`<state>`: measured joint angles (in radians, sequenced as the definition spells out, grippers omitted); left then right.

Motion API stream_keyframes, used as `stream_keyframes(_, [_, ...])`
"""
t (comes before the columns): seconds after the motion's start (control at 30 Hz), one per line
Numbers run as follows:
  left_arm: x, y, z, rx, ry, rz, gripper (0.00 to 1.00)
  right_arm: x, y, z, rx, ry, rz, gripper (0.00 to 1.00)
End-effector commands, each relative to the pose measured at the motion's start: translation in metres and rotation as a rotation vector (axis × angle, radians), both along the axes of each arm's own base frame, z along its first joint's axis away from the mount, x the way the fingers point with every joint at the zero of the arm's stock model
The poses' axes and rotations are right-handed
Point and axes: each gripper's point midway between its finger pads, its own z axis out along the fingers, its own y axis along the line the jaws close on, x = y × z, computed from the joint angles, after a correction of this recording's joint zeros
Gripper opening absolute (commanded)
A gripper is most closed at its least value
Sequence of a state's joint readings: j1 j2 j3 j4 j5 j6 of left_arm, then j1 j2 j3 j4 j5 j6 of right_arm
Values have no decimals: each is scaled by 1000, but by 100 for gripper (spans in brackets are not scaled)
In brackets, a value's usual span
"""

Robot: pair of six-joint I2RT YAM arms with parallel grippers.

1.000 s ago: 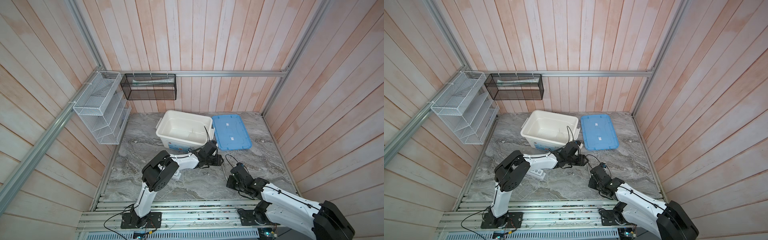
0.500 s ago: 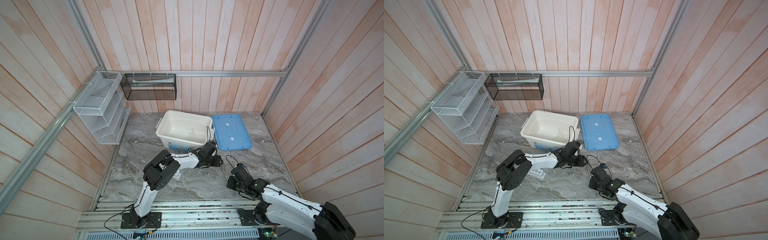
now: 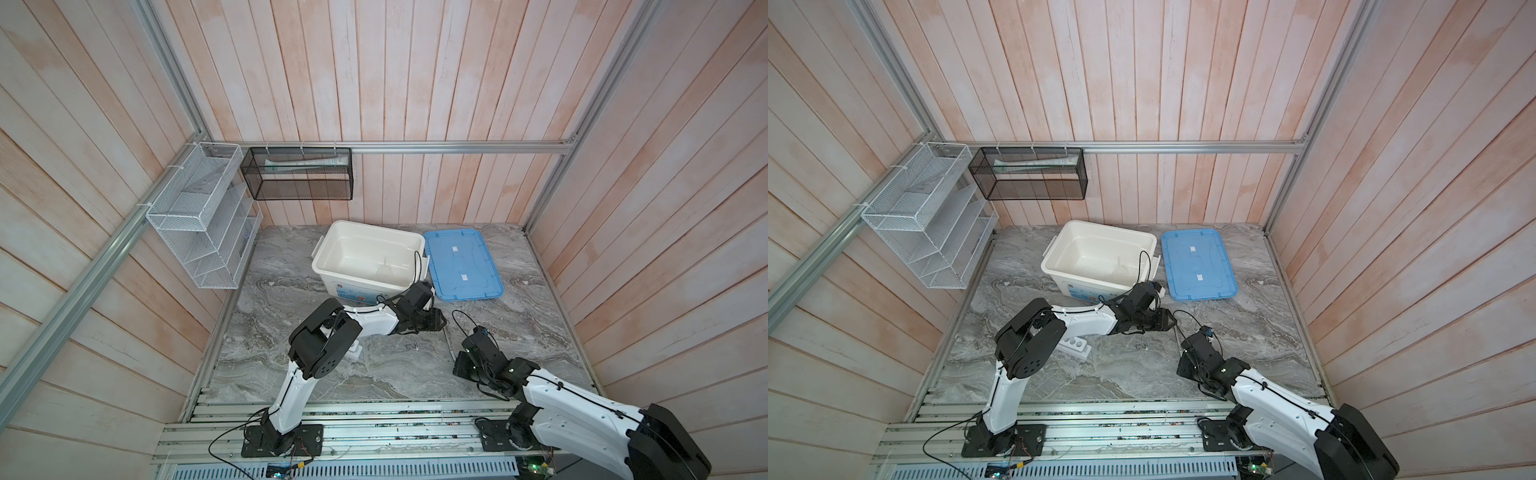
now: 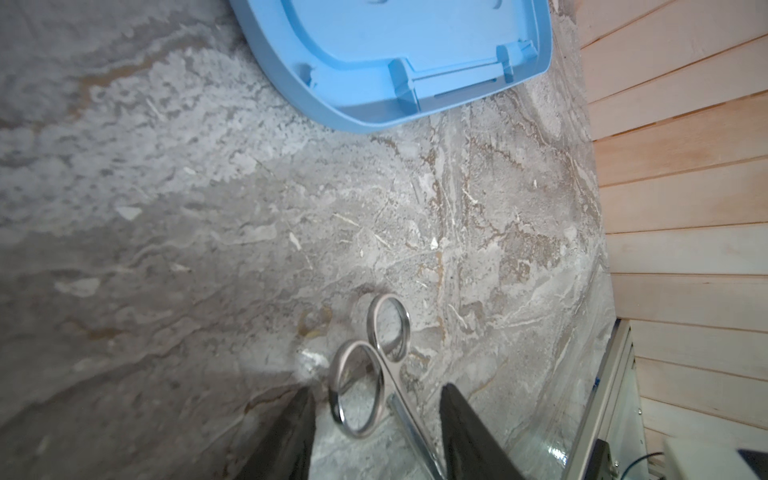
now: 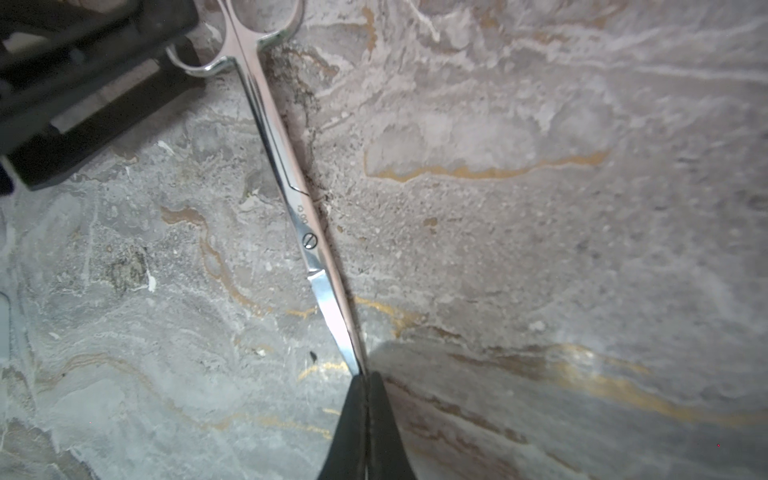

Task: Organize the chemistry lab equipment

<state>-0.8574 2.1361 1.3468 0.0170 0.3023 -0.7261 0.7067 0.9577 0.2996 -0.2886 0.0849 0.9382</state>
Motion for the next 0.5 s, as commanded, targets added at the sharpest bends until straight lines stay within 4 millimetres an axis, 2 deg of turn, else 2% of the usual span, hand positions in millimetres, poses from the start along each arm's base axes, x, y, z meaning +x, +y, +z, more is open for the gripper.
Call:
stream_keyframes(0.0, [4,1,-14,20,22,14,48,-21,-15,-22,-74,85,16,5])
stream_keyframes(0.17, [6,0,-16,19,24,17,43,-22,-15,-23,-72,85,19,6])
stream_keyframes(0.47, [10,-7,-4,-14,-7,0,44,-24,-16,-23,-62,87,14,5])
